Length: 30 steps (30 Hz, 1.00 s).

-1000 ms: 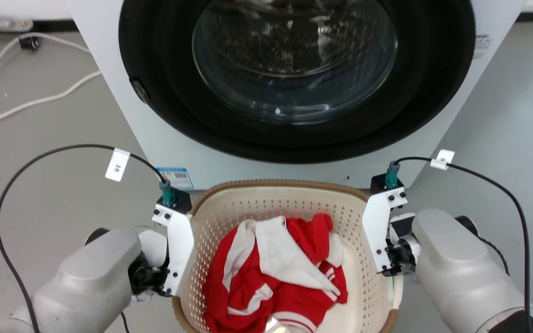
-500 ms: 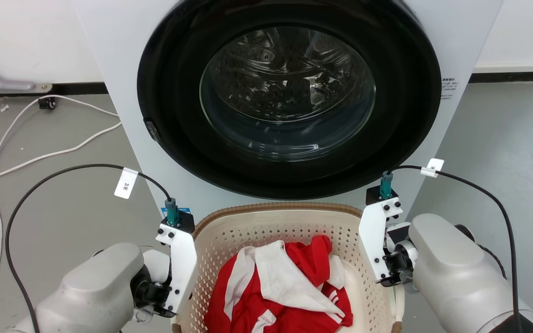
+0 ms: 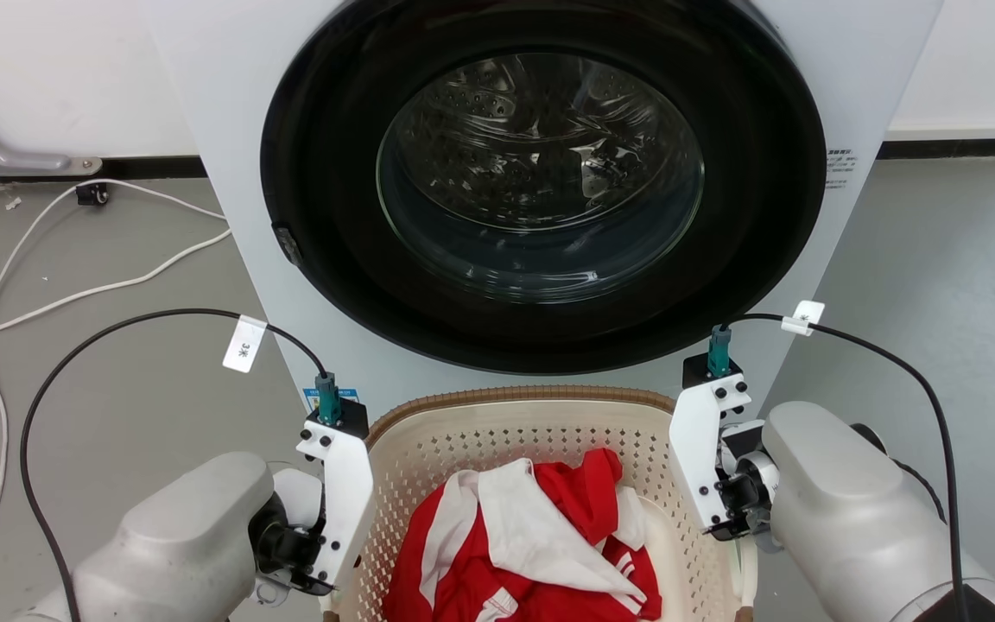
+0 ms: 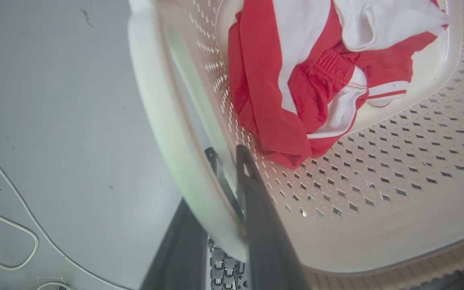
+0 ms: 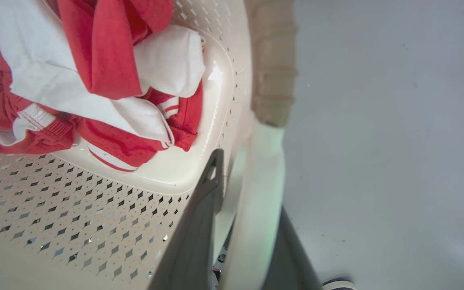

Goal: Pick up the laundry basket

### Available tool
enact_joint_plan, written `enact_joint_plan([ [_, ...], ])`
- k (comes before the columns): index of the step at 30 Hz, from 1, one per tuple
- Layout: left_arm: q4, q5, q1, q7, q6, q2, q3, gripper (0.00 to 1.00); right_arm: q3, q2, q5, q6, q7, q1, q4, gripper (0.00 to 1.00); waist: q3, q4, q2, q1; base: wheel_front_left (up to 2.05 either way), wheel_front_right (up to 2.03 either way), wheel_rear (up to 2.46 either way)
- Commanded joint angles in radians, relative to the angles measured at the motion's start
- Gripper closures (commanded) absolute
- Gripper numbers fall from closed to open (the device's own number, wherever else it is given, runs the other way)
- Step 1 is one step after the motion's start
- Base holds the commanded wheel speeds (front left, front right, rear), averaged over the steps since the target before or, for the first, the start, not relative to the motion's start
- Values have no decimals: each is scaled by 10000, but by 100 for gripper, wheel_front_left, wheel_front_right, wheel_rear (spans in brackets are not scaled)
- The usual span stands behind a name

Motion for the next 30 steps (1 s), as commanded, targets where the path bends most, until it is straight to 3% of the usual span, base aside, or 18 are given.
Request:
enact_joint_plan([
  [1, 4, 30, -88, 107, -34, 1, -67, 100, 66, -11, 35, 51, -25, -238, -69, 100, 13, -7, 0, 1, 0, 0, 0],
  [30, 84, -29, -254, 177, -34, -26, -61, 100, 450, -3, 475, 51, -12, -381, 58, 100, 84, 67, 0, 1, 0, 0, 0],
])
